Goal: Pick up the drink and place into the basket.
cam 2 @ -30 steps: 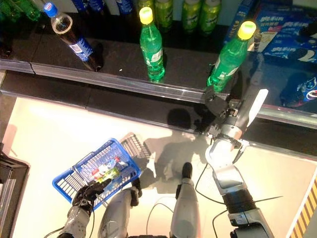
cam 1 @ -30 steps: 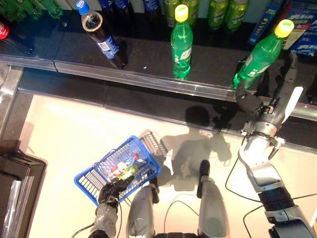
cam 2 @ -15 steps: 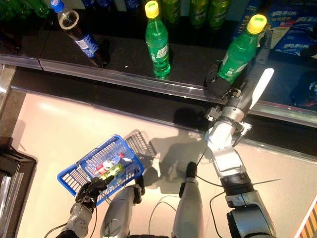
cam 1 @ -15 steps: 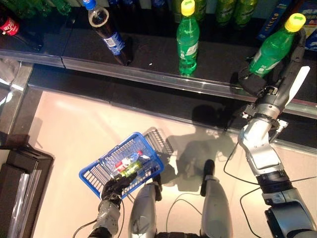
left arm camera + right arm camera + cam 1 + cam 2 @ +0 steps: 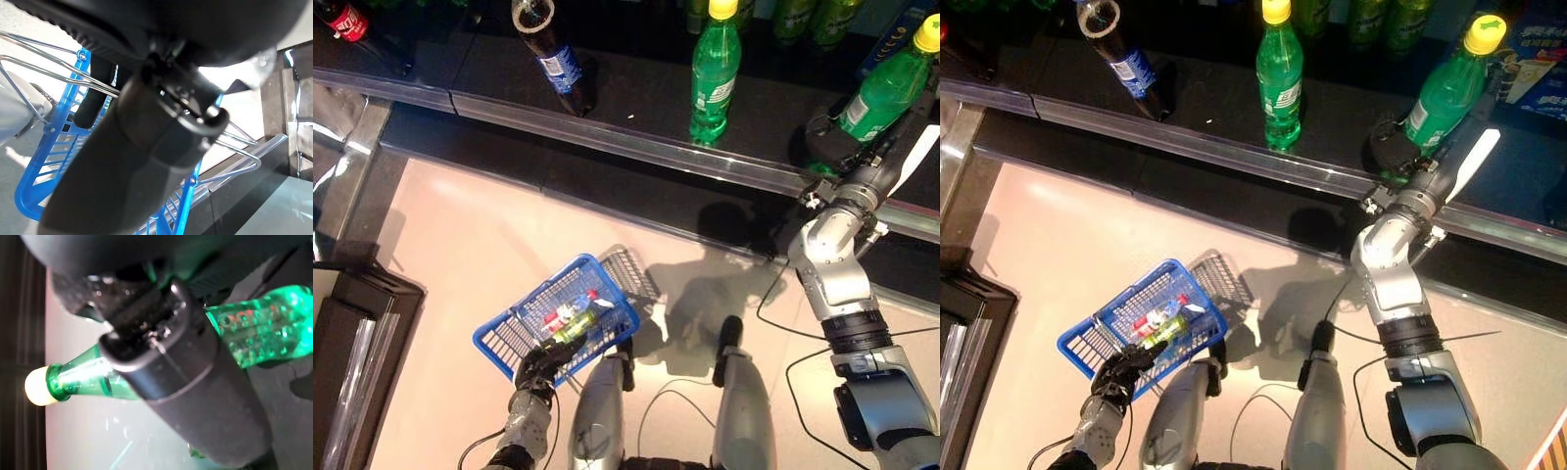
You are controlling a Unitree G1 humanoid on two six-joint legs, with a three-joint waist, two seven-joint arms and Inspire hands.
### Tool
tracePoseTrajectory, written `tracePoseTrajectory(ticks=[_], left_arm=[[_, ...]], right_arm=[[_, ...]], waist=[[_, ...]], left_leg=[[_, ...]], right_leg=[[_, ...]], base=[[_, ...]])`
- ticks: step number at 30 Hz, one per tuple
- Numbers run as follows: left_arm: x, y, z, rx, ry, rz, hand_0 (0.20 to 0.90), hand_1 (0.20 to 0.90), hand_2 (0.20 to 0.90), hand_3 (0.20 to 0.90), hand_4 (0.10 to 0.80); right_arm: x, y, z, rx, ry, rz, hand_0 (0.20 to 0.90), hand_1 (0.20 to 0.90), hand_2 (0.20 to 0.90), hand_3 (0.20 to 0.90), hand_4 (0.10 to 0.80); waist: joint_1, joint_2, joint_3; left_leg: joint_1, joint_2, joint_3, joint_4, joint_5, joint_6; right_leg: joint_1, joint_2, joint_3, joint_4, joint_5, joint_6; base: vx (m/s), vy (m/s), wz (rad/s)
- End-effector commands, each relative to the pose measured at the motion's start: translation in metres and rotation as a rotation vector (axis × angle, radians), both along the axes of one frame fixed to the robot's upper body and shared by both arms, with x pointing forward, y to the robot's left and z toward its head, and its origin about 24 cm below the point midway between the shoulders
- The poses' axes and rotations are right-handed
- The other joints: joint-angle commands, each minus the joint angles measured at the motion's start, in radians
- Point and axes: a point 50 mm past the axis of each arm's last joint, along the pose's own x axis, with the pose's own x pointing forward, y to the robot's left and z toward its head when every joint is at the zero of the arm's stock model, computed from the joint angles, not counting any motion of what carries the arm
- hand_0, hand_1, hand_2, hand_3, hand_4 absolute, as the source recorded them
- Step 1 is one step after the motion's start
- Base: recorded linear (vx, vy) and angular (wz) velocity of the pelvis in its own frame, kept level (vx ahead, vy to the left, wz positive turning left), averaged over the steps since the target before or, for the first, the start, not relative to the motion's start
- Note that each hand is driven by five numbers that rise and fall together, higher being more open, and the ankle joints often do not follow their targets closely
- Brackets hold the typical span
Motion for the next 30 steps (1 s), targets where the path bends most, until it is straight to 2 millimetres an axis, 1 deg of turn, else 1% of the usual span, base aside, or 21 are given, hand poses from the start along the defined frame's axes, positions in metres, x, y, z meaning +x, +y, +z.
tracePoseTrajectory(ticks=[1, 3, 4, 5, 6, 22, 26, 30], left_arm=[[-0.006, -0.008, 0.007, -0.024, -0.106, -0.054, 0.300, 0.300, 0.300, 0.200, 0.100], [-0.006, -0.007, 0.007, -0.025, -0.106, -0.053, 0.300, 0.300, 0.300, 0.200, 0.100], [-0.006, -0.007, 0.007, -0.025, -0.106, -0.053, 0.300, 0.300, 0.300, 0.200, 0.100], [-0.007, -0.006, 0.007, -0.025, -0.104, -0.051, 0.300, 0.300, 0.300, 0.200, 0.100], [-0.008, -0.005, 0.007, -0.024, -0.103, -0.051, 0.300, 0.300, 0.300, 0.200, 0.100], [-0.009, -0.003, 0.007, -0.032, -0.119, -0.032, 0.300, 0.300, 0.300, 0.200, 0.100], [-0.009, 0.002, 0.009, -0.040, -0.140, -0.007, 0.300, 0.300, 0.300, 0.200, 0.100], [-0.010, 0.006, 0.012, -0.053, -0.164, 0.039, 0.300, 0.300, 0.300, 0.200, 0.100]], right_arm=[[-0.013, -0.004, 0.069, -0.015, -0.297, -0.002, 0.900, 0.900, 0.900, 0.900, 0.800], [-0.013, -0.004, 0.069, -0.018, -0.294, -0.001, 0.900, 0.900, 0.900, 0.900, 0.800], [-0.013, -0.004, 0.069, -0.018, -0.294, -0.001, 0.815, 0.815, 0.815, 0.801, 0.701], [-0.014, -0.003, 0.070, -0.023, -0.297, 0.001, 0.521, 0.521, 0.521, 0.458, 0.358], [-0.013, -0.003, 0.071, -0.027, -0.297, 0.001, 0.300, 0.300, 0.300, 0.200, 0.100], [-0.018, -0.006, 0.075, -0.053, -0.327, -0.020, 0.300, 0.300, 0.300, 0.200, 0.100], [-0.025, -0.004, 0.080, -0.096, -0.364, -0.026, 0.300, 0.300, 0.300, 0.200, 0.100], [-0.036, 0.001, 0.086, -0.140, -0.425, -0.016, 0.300, 0.300, 0.300, 0.200, 0.100]], waist=[[0.017, -0.014, -0.015], [0.017, -0.014, -0.015], [0.017, -0.014, -0.015], [0.018, -0.015, -0.015], [0.019, -0.015, -0.015], [0.014, -0.020, -0.015], [0.011, -0.022, -0.015], [0.003, -0.025, -0.015]], left_leg=[[-0.113, -0.028, -0.051, 0.126, 0.142, 0.020], [-0.112, -0.029, -0.051, 0.126, 0.141, 0.021], [-0.112, -0.029, -0.051, 0.126, 0.141, 0.021], [-0.114, -0.029, -0.052, 0.128, 0.140, 0.022], [-0.115, -0.029, -0.052, 0.129, 0.139, 0.022], [-0.104, -0.028, -0.051, 0.135, 0.137, 0.023], [-0.095, -0.025, -0.050, 0.143, 0.139, 0.022], [-0.077, -0.020, -0.049, 0.152, 0.142, 0.019]], right_leg=[[0.072, 0.021, -0.041, 0.035, -0.082, -0.070], [0.071, 0.022, -0.041, 0.037, -0.082, -0.071], [0.071, 0.022, -0.041, 0.037, -0.082, -0.071], [0.070, 0.022, -0.041, 0.040, -0.084, -0.072], [0.070, 0.021, -0.042, 0.041, -0.084, -0.072], [0.082, 0.029, -0.040, 0.053, -0.096, -0.081], [0.091, 0.034, -0.038, 0.066, -0.106, -0.086], [0.111, 0.040, -0.035, 0.075, -0.119, -0.092]], base=[[0.009, -0.003, 0.05], [0.006, -0.001, 0.06], [0.000, 0.000, 0.00], [0.000, 0.000, 0.00], [0.000, 0.000, 0.00], [0.000, 0.000, 0.00], [0.000, 0.000, 0.00], [0.000, 0.000, 0.00]])
